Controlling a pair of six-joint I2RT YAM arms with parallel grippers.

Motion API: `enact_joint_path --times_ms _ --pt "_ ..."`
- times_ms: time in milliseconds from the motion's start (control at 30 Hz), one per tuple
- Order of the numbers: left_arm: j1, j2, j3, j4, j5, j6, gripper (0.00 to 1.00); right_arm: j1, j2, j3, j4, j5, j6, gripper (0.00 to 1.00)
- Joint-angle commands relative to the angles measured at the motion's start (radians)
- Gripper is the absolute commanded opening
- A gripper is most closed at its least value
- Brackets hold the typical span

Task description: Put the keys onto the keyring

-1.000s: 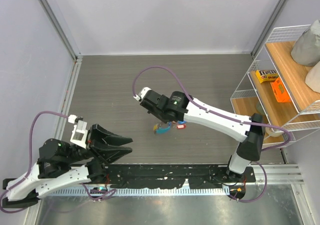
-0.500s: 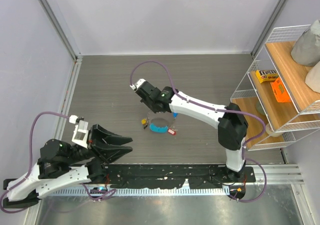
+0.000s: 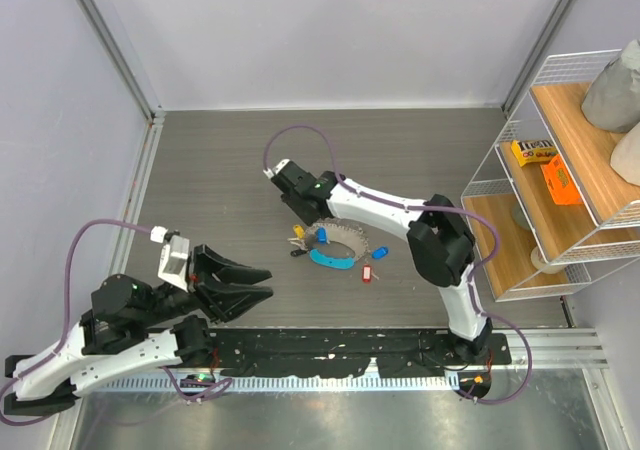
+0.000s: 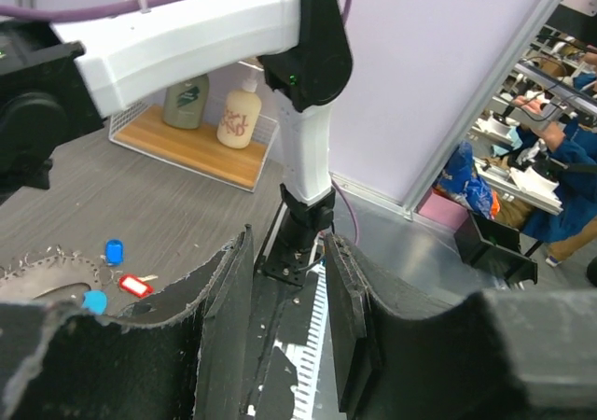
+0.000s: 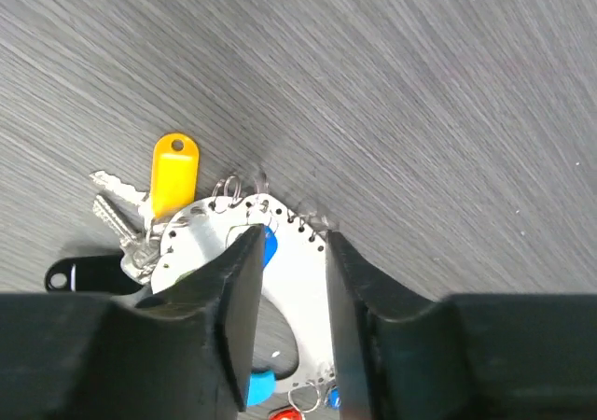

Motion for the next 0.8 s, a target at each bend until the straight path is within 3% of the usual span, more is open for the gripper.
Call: enact_joint_path --times_ms 0,100,200,300,367,500,667,767 --pt "0.0 0.021 0.003 -0.007 -0.062 0.025 0.44 0.006 -0.168 -0.021 0.087 0.003 0.011 0.54" --pt "0.0 0.025 0.015 -0.024 -0.081 0.034 0.48 0.006 -0.298 -0.109 0.152 0.018 0.02 0.72" --pt "0.001 0.029 0.029 -0.036 -0.128 0.042 0.52 0.006 -0.421 -0.171 0.173 0.026 0.038 0.85" --pt "0.001 0.05 0.058 -0.074 -0.167 0.053 0.68 0.006 -0.527 -0.237 0.196 0.006 0.055 0.96" --pt "0.001 0.073 0.078 -0.102 -0.187 0.06 0.76 0.009 -0.608 -0.297 0.218 0.015 0.07 0.99" --pt "0.0 0.125 0.115 -0.128 -0.233 0.086 0.98 0.008 -0.778 -0.41 0.247 0.061 0.095 0.95" --pt "0.001 0.18 0.177 -0.196 -0.346 0.129 1.0 0.008 -0.941 -0.452 0.147 0.217 0.162 0.95" --pt "0.0 0.208 0.202 -0.236 -0.446 0.145 1.0 0.008 -1.022 -0.488 0.141 0.228 0.175 0.95"
